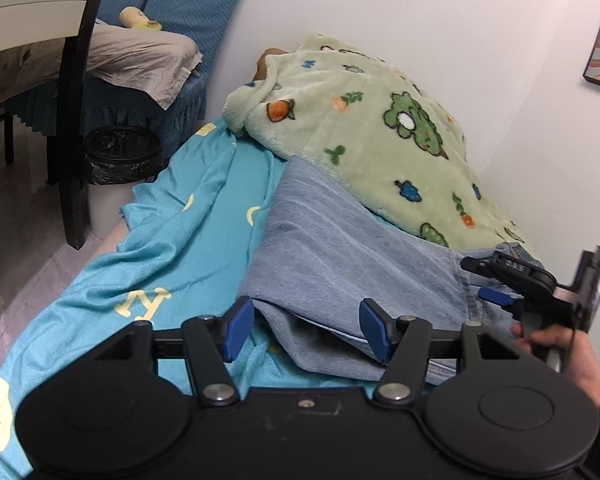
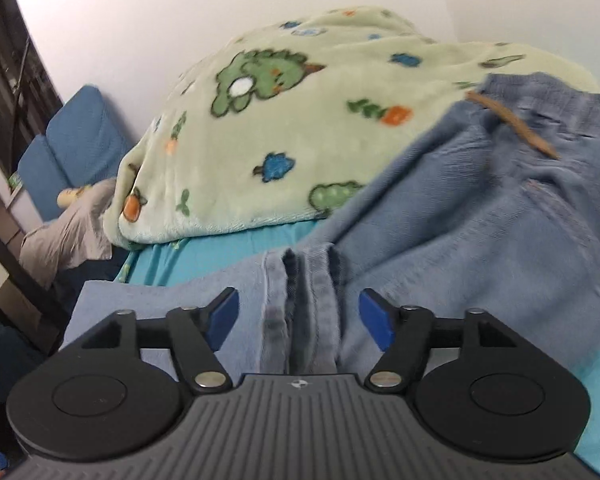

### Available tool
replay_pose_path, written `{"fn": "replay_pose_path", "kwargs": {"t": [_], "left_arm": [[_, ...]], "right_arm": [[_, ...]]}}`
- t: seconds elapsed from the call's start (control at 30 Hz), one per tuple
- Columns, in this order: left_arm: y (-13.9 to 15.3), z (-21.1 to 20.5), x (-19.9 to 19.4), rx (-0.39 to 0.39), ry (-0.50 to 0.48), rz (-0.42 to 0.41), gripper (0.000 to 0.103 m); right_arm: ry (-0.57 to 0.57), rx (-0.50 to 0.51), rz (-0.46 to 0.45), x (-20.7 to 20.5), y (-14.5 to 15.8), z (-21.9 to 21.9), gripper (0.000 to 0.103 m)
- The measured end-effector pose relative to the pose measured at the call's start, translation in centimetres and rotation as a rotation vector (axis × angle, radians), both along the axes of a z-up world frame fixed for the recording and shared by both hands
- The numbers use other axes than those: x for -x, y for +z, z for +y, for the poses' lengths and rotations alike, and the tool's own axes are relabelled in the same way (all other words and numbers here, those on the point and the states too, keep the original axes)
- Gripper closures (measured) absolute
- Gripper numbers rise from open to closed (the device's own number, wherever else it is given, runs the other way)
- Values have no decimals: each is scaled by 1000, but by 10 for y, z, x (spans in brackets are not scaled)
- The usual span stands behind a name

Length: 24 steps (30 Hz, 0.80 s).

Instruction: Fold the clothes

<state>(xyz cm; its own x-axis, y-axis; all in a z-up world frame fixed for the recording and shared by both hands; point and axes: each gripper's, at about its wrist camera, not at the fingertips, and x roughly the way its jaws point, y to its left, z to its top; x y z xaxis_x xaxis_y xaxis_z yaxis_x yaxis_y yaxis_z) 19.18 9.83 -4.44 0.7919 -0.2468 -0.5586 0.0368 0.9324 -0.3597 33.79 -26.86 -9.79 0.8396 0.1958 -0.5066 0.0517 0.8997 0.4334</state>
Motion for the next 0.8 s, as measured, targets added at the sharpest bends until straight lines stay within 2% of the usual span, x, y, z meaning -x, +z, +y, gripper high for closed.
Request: {"fn": "replay_pose_path", "kwargs": {"t": [0.1, 0.17, 0.2, 0.23, 0.3, 0.4, 0.53, 0.6, 0.8], "left_arm": [[-5, 0, -5, 13, -1, 22, 47], [-8, -1, -7, 16, -6, 31, 47], [-9, -2, -8, 14, -7, 31, 47], [-9, -2, -8, 11, -9, 31, 47], [-10, -3, -8, 5, -10, 29, 47], [-10, -2, -7, 2, -4, 20, 47], [-9, 0, -7, -3, 11, 11, 47], [-10, 0, -9, -3, 17, 14, 47], [-14, -4, -9, -42, 1, 17, 47]], "right_arm": [[70, 24, 57, -23, -10, 8, 27], [117, 84, 68, -30, -9, 18, 27], [136, 127, 56, -30, -6, 25, 38], [152, 173, 37, -30, -3, 31, 66], [159, 236, 22, -29, 5, 40, 93], [197, 287, -52, -23, 29, 54, 97], [236, 251, -184, -18, 72, 67, 98], [239, 249, -212, -23, 84, 71, 98], [169, 277, -21, -55, 34, 60, 97]]}}
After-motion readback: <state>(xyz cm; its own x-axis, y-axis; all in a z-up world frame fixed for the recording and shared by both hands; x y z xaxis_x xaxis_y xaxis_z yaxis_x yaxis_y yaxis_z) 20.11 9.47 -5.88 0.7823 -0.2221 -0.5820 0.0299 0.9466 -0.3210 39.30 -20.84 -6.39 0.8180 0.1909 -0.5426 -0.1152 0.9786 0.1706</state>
